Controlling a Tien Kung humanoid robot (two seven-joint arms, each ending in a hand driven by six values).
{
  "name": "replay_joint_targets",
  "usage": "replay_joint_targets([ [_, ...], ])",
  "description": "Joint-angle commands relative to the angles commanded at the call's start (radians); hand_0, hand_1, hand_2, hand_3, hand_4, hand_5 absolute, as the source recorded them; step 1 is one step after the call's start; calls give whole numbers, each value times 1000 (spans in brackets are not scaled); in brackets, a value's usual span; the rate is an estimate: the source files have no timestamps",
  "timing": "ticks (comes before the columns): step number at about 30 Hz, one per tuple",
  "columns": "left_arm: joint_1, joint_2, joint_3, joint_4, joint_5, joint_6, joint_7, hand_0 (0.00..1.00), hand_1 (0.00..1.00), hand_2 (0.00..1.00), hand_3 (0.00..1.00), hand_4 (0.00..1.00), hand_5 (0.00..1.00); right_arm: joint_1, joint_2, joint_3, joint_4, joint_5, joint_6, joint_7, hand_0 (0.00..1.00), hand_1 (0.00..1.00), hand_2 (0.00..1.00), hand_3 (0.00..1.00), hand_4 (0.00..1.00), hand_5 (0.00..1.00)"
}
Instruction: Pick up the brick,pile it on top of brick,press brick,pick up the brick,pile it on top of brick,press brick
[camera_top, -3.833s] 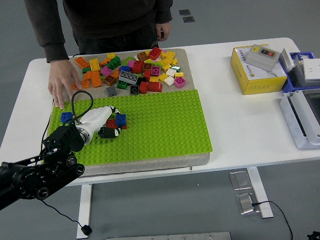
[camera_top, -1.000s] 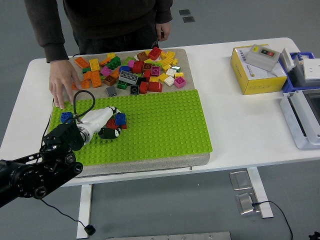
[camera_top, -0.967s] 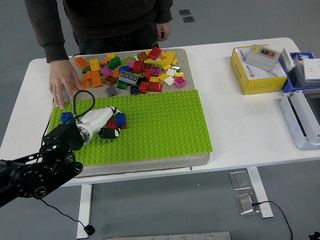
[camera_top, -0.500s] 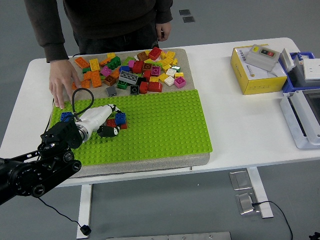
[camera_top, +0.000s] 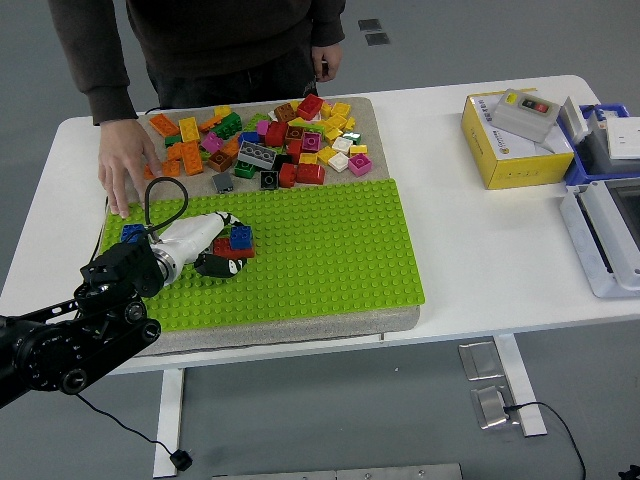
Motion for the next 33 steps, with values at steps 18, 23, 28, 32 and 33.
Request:
replay_joint_targets([
  [18,-11,30,-32,-24,-14,-19,-13,957,991,998,885,750,386,4,-1,12,0,-16,1,-2,593,522,515,679,101,929],
  [23,-12,51,-39,-68,-26,-34,-8,960,995,998,878,751,386,4,-3,17,0,-19,1,-3,593,520,513,679,102,929],
  [28,5,106,-99,-164,-25,-44,-12,962,994,998,832,750,403,2,-4,16,0,-17,1,-2,594,521,515,679,103,929],
  [32,28,147,-156,-228,-27,-40,-34,977,996,998,748,755,551,1,-4,16,-1,-18,1,-2,595,522,511,679,103,928],
  [33,34,156,-169,-241,-28,-37,-42,977,996,998,748,755,551,1,-4,16,-1,-17,1,-2,595,522,511,679,103,928],
])
